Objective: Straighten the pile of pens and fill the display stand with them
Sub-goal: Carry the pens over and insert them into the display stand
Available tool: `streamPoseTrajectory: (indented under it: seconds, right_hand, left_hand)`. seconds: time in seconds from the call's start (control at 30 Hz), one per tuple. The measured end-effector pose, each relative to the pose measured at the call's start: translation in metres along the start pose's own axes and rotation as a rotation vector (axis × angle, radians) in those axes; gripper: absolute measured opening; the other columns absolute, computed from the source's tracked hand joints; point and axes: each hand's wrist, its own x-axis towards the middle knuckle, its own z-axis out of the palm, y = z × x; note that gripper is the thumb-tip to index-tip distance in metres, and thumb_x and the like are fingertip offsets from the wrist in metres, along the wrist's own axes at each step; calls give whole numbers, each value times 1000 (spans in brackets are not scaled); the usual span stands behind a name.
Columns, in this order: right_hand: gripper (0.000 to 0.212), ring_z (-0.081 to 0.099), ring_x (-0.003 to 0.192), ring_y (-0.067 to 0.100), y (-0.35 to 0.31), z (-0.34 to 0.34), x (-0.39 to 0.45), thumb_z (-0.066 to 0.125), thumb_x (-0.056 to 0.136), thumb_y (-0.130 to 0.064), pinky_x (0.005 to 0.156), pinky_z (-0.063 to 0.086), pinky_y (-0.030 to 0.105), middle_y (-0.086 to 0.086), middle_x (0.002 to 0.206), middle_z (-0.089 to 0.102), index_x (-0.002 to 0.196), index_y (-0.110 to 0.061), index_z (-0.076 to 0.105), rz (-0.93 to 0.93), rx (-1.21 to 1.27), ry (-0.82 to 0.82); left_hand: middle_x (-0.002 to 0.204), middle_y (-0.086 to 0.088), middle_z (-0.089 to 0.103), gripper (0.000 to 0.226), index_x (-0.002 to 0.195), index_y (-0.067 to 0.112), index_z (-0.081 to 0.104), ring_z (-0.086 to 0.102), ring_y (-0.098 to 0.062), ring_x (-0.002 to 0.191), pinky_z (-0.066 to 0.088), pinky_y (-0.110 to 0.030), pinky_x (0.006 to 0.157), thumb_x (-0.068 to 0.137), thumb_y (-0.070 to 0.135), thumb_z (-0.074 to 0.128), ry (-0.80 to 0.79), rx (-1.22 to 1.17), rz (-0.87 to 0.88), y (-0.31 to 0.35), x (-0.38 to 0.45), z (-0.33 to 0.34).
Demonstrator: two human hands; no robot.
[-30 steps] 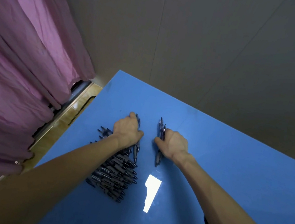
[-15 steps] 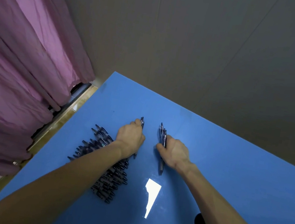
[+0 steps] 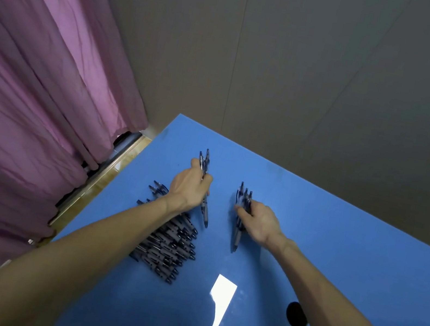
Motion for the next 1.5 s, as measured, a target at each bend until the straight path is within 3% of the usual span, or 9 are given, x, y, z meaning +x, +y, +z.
streamPoseTrajectory:
  seconds: [0.23,0.33,0.43,0.57,0.7,0.83,1.07,1.2,1.5]
  right_hand:
    - [35,66,65,23,-16,-15,-51,48,106,-32,81,59,46,5,74,68,78,-11,55,19,345,96]
    - [32,58,56,23,-22,-17,-88,44,106,-27,69,57,45,9,71,61,84,-6,53,29,458,200]
    - [27,44,54,23,-20,-22,-134,43,101,-24,57,42,43,10,67,49,77,-12,40,-13,493,340]
    - [21,39,54,19,0,-26,-200,43,96,-26,55,37,36,0,62,49,79,-14,38,20,520,497]
    - [13,30,49,14,23,-34,-267,41,99,-21,46,31,31,2,68,38,89,-14,37,56,630,517]
    - [19,29,51,14,47,-46,-328,43,103,-19,47,29,28,1,69,36,86,-14,37,63,754,570]
    - [29,43,60,20,125,-73,-412,46,103,-35,59,39,37,5,66,45,83,-14,48,86,750,722]
    - [34,38,57,20,196,-90,-442,50,104,-39,59,36,36,2,63,40,80,-15,46,94,765,716]
    - [33,44,64,19,327,-145,-506,50,106,-35,61,41,33,2,72,43,81,-17,38,122,697,720]
  left_hand:
    - [84,2,76,12,105,13,37,65,-22,73,48,-40,65,104,25,36,-30,-149,107,21,-46,-33]
    - [81,1,76,8,102,16,38,62,-25,75,51,-45,70,103,24,38,-55,-269,145,30,-77,-40]
    - [84,0,75,9,103,14,37,62,-21,75,47,-40,69,104,23,37,-86,-302,205,42,-115,-39]
    - [90,-5,77,4,103,14,36,69,-14,75,50,-31,62,105,18,36,-169,-405,260,62,-167,-23]
    - [93,-6,78,13,109,7,40,76,-22,87,63,-44,74,104,17,35,-271,-513,293,89,-210,1]
    - [99,-6,77,17,116,5,44,75,-23,93,59,-33,67,106,16,35,-310,-579,319,134,-248,25]
    - [90,-12,78,26,103,-2,56,72,-25,77,58,-37,71,104,14,35,-327,-599,335,219,-312,88]
    - [87,-16,77,22,89,7,49,70,-27,71,56,-38,69,105,13,36,-329,-639,366,270,-352,137]
    - [79,-11,77,19,94,11,45,68,-22,67,49,-35,63,107,22,37,-256,-525,407,358,-409,223]
